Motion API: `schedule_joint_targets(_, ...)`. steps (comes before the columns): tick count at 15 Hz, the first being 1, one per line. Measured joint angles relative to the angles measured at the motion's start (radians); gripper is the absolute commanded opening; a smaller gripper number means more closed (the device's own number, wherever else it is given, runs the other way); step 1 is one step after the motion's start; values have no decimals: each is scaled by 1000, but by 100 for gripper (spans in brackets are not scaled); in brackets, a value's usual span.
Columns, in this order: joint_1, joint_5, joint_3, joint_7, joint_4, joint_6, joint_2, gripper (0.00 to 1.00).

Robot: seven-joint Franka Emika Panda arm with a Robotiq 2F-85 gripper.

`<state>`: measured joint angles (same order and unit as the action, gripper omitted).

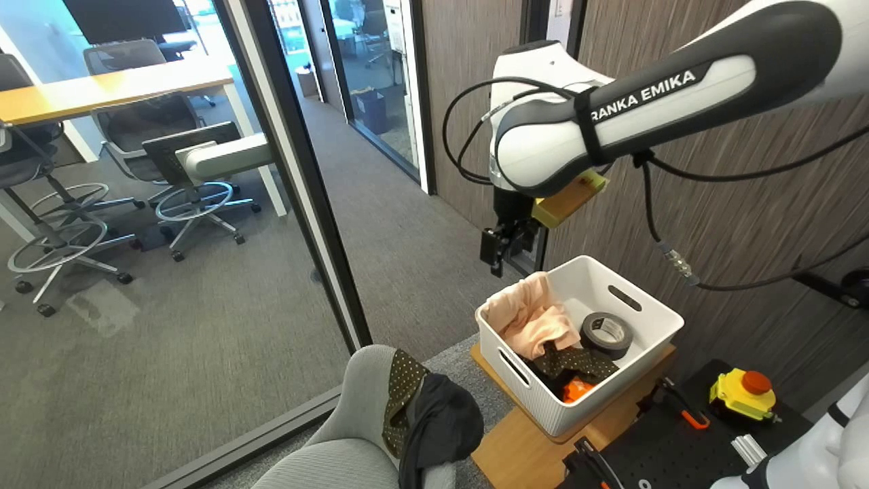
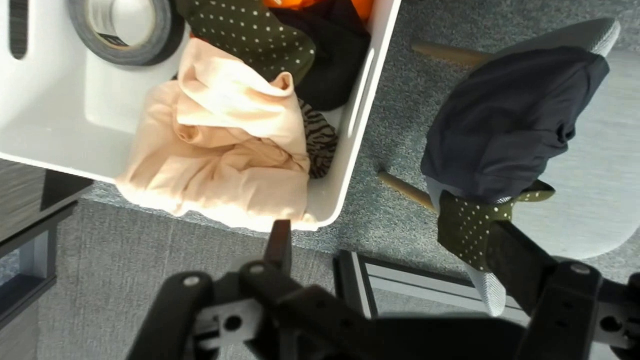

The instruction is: Remove the black clothing from the backrest of the grey chair and place it in the white storage container

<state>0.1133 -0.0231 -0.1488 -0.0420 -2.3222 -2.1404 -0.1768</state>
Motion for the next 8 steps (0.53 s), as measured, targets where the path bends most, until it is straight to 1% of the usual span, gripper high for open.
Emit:
schedule_joint_targets(3,16,-104,0,-69,-35,-103,54,100)
schedule_joint_targets(5,25,-188,1,-153,-49,-164,101,100)
schedule_joint_targets(8,25,-311,5,-291,-49,-226,186,100)
